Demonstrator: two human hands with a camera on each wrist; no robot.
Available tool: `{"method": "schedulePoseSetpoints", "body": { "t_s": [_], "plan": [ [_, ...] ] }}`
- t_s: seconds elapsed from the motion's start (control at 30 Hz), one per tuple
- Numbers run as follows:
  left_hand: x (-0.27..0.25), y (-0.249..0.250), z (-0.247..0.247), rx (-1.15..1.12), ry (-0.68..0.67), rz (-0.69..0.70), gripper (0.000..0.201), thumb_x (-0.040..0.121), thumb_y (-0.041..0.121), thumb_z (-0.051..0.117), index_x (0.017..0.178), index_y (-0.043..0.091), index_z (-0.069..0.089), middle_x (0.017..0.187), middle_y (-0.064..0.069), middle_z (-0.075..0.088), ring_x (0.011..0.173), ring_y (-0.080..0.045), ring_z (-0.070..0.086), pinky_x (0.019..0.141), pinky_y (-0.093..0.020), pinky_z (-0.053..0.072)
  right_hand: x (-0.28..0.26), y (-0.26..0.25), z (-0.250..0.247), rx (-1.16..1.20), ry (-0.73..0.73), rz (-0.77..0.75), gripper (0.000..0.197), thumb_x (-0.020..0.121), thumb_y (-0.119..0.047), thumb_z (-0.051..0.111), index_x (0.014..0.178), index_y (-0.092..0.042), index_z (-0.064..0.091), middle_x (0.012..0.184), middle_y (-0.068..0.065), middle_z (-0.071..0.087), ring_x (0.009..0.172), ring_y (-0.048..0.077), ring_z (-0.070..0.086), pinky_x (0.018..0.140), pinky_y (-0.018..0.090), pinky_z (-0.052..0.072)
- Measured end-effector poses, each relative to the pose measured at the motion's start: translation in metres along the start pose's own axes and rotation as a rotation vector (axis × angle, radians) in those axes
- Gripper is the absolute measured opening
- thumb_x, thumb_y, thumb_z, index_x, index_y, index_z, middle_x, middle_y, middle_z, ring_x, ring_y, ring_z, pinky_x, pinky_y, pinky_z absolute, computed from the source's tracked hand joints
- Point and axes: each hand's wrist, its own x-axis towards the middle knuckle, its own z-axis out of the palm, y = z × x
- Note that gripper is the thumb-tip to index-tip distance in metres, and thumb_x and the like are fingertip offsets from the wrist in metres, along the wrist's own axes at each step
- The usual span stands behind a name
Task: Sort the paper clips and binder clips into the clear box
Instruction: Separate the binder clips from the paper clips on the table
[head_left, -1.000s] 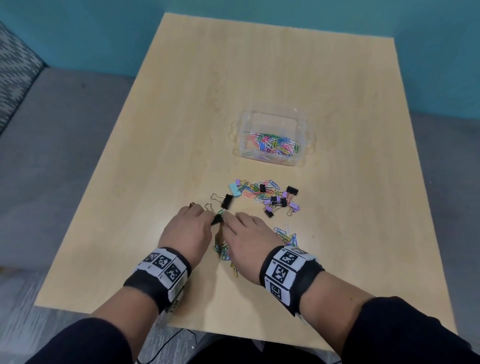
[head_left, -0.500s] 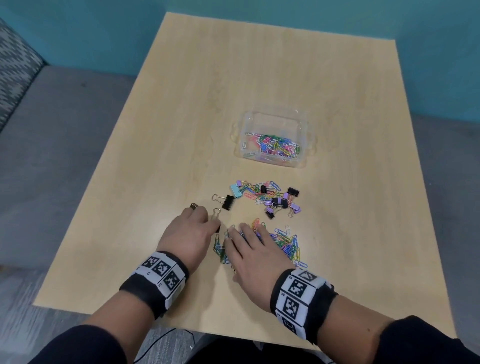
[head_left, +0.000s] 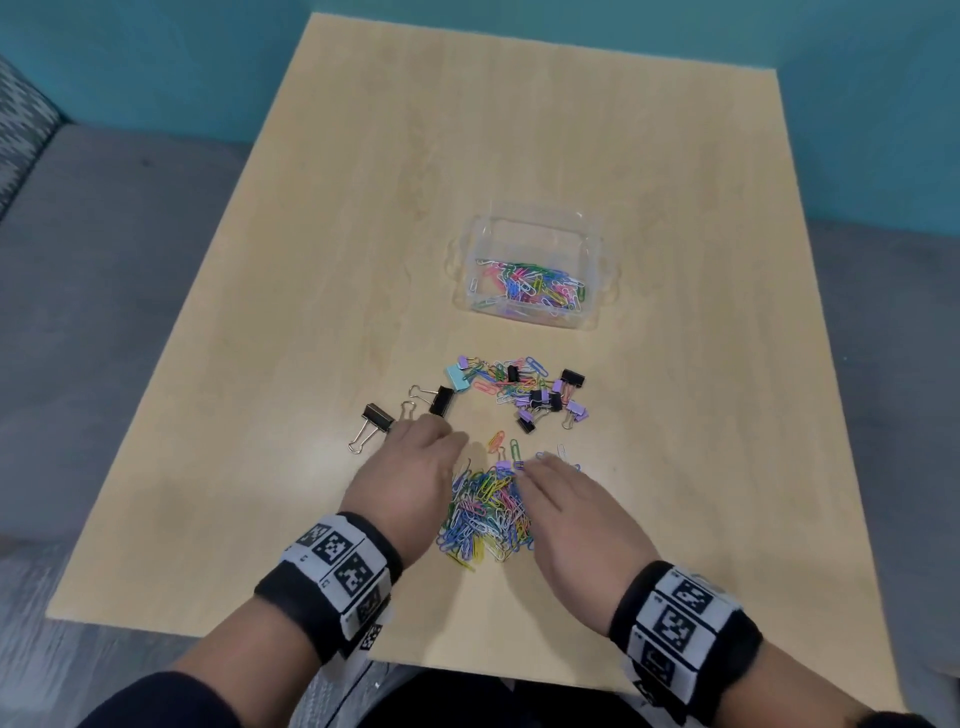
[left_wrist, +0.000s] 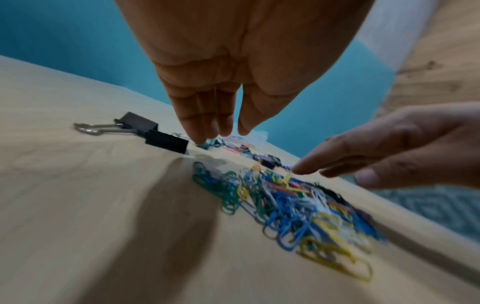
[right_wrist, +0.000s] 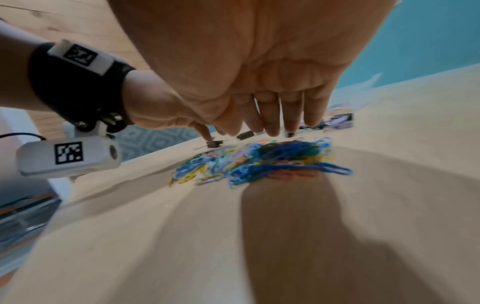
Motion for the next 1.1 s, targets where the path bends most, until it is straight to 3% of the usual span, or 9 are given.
{"method": "schedulePoseSetpoints", "body": {
  "t_s": [0.13, 0.23, 0.37, 0.5, 0.6, 0.8, 0.93, 1.03, 1.1],
  "plan": [
    [0.017, 0.002, 0.021, 0.184, -0.288, 0.245, 0.069, 0.076, 0.006, 0.045, 0.143, 0.011, 0.031, 0.151, -0.005, 0.030, 0.134, -0.031, 0.031, 0.101, -0.046, 0.040, -0.007, 0.007, -0.002, -0.042, 0.024, 0.052, 0.058, 0.078, -0.020, 0.032, 0.132, -0.006, 0.049, 0.134, 0.011, 0.051, 0.127, 0.036, 0.044, 0.105, 0.049, 0.037],
    [0.022, -0.001, 0.025, 0.266, -0.374, 0.281, 0.069, 0.078, 0.011, 0.041, 0.146, 0.009, 0.025, 0.155, -0.006, 0.022, 0.142, -0.028, 0.020, 0.107, -0.046, 0.033, -0.004, 0.002, -0.006, -0.071, 0.052, 0.024, 0.063, 0.075, -0.022, 0.030, 0.133, -0.007, 0.049, 0.137, 0.008, 0.051, 0.128, 0.032, 0.045, 0.104, 0.049, 0.039],
    [0.004, -0.008, 0.020, 0.325, -0.378, 0.233, 0.061, 0.079, 0.018, 0.031, 0.138, 0.006, 0.042, 0.146, -0.009, 0.041, 0.132, -0.034, 0.039, 0.100, -0.047, 0.042, -0.005, 0.007, -0.006, -0.101, 0.025, 0.038, 0.063, 0.077, -0.022, 0.025, 0.134, -0.006, 0.048, 0.138, 0.009, 0.050, 0.128, 0.033, 0.044, 0.103, 0.049, 0.040],
    [-0.013, -0.002, 0.020, 0.254, -0.219, 0.228, 0.051, 0.078, 0.016, 0.034, 0.122, 0.009, 0.058, 0.123, -0.008, 0.060, 0.107, -0.033, 0.057, 0.086, -0.042, 0.051, -0.009, 0.006, -0.009, -0.076, 0.051, 0.047, 0.058, 0.073, -0.020, 0.031, 0.125, -0.008, 0.055, 0.125, 0.006, 0.057, 0.117, 0.032, 0.051, 0.101, 0.046, 0.043],
    [-0.005, 0.013, 0.015, 0.234, -0.197, 0.153, 0.056, 0.073, 0.015, 0.035, 0.127, 0.018, 0.049, 0.113, -0.005, 0.056, 0.093, -0.030, 0.051, 0.077, -0.041, 0.050, -0.003, 0.006, -0.013, -0.065, 0.071, 0.042, 0.055, 0.071, -0.024, 0.044, 0.123, -0.010, 0.056, 0.124, 0.005, 0.058, 0.115, 0.031, 0.053, 0.099, 0.045, 0.044],
    [0.023, 0.027, 0.007, 0.351, -0.293, 0.084, 0.061, 0.074, 0.013, 0.048, 0.131, 0.032, 0.040, 0.113, -0.003, 0.043, 0.094, -0.025, 0.037, 0.079, -0.038, 0.040, 0.001, 0.004, -0.012, -0.088, 0.048, 0.000, 0.057, 0.076, -0.022, 0.027, 0.121, -0.008, 0.057, 0.126, 0.007, 0.058, 0.115, 0.033, 0.053, 0.096, 0.046, 0.046],
    [0.021, 0.022, 0.003, 0.400, -0.294, 0.041, 0.059, 0.077, 0.019, 0.051, 0.133, 0.029, 0.038, 0.114, -0.004, 0.043, 0.097, -0.025, 0.037, 0.080, -0.037, 0.040, 0.001, 0.004, -0.011, -0.090, 0.062, -0.003, 0.055, 0.076, -0.020, 0.030, 0.124, -0.009, 0.055, 0.129, 0.005, 0.056, 0.117, 0.032, 0.052, 0.097, 0.045, 0.045],
    [0.018, 0.017, -0.001, 0.404, -0.256, -0.036, 0.058, 0.077, 0.020, 0.048, 0.134, 0.025, 0.037, 0.112, -0.004, 0.045, 0.096, -0.027, 0.040, 0.079, -0.037, 0.039, 0.007, 0.002, -0.011, -0.081, 0.072, -0.039, 0.056, 0.074, -0.018, 0.050, 0.130, -0.009, 0.050, 0.135, 0.006, 0.051, 0.123, 0.032, 0.047, 0.101, 0.046, 0.042],
    [0.016, 0.014, -0.005, 0.412, -0.197, -0.067, 0.055, 0.073, 0.018, 0.050, 0.129, 0.017, 0.046, 0.105, -0.007, 0.050, 0.091, -0.030, 0.043, 0.072, -0.038, 0.041, 0.012, 0.000, -0.009, -0.077, 0.058, -0.046, 0.062, 0.073, -0.018, 0.058, 0.133, -0.007, 0.047, 0.139, 0.010, 0.048, 0.128, 0.033, 0.044, 0.103, 0.047, 0.040]
  ]
}}
